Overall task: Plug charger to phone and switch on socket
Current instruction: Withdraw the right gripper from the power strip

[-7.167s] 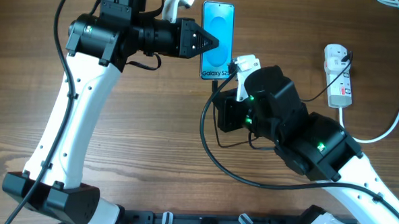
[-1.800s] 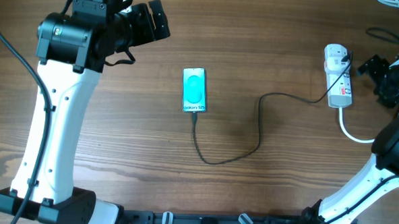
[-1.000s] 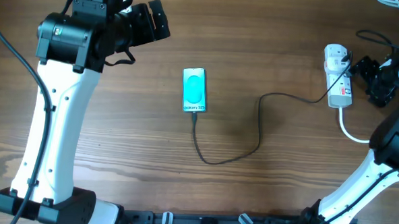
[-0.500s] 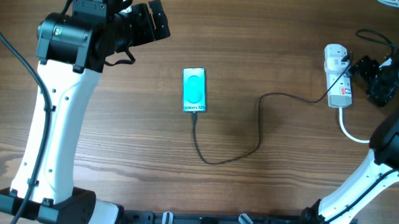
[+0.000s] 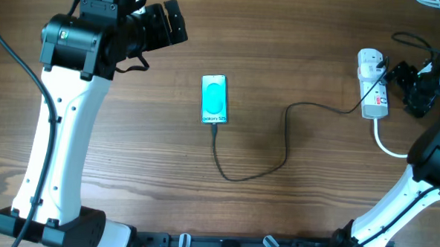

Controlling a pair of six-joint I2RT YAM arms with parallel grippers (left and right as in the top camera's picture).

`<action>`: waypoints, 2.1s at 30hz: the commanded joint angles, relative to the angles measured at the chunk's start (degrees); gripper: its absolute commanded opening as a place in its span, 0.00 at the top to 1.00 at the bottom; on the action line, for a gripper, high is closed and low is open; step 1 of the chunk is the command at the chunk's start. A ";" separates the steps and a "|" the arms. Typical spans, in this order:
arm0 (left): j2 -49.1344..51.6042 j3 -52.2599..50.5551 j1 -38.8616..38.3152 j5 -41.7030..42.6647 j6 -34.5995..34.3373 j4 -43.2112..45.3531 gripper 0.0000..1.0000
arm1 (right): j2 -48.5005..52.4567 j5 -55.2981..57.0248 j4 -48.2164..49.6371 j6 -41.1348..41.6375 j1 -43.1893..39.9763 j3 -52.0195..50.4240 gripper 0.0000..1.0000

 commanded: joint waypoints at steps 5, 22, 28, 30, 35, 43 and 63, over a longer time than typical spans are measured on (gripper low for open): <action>0.33 -0.37 -0.13 -0.96 -0.33 -0.02 0.00 | 1.40 -0.96 -0.94 -1.57 1.55 -0.96 0.00; 0.33 -0.37 -0.13 -0.96 -0.33 -0.02 0.00 | -8.04 9.64 -12.50 7.82 1.42 -0.76 0.00; 0.33 -0.37 -0.13 -0.96 -0.31 -0.02 0.00 | -19.54 10.25 -21.07 7.98 1.62 -0.81 0.00; 0.33 -0.37 -0.13 -0.96 -0.33 -0.02 0.00 | -23.69 10.29 -23.69 7.74 1.95 -0.92 0.00; 0.33 -0.37 -0.13 -0.96 -0.33 -0.02 0.00 | -33.75 10.01 -27.82 6.10 4.31 -2.54 0.00; 0.33 -0.37 -0.13 -0.96 -0.33 -0.02 0.00 | -53.51 10.01 -24.76 6.58 16.87 -16.28 0.00; 0.33 -0.37 -0.13 -0.96 -0.33 -0.02 0.00 | -77.33 2.32 -41.07 12.50 26.75 -22.60 0.00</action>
